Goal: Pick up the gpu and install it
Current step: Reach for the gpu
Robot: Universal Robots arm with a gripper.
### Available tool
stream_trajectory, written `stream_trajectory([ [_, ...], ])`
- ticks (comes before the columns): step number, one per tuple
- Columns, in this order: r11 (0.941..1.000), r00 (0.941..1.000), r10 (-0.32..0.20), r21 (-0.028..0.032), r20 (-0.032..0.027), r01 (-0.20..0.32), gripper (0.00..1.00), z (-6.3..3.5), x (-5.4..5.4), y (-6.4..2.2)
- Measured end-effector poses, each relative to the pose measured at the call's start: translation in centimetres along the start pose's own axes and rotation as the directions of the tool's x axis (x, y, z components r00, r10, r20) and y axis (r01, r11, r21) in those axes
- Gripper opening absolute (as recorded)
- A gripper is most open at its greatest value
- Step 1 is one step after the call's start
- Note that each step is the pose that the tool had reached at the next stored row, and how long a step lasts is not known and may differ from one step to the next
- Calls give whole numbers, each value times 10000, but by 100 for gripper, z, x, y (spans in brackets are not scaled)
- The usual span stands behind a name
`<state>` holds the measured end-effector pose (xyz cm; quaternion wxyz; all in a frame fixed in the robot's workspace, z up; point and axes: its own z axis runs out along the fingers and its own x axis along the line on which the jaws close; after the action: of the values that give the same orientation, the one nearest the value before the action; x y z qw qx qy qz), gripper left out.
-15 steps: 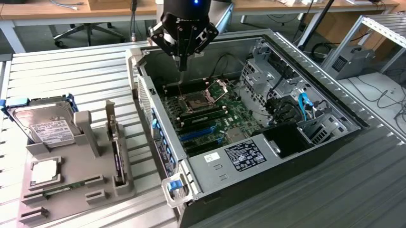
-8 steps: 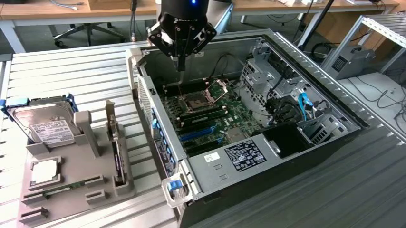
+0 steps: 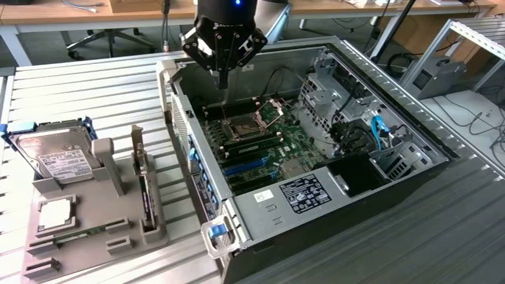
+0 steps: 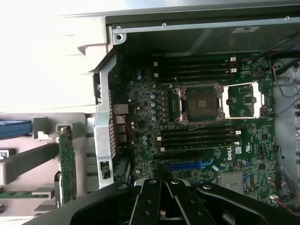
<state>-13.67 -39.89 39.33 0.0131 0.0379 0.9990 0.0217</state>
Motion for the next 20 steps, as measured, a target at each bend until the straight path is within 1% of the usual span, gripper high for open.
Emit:
stream_trajectory([
  [20,10000,10000,0,0,0,0,11,-2,84,-6],
])
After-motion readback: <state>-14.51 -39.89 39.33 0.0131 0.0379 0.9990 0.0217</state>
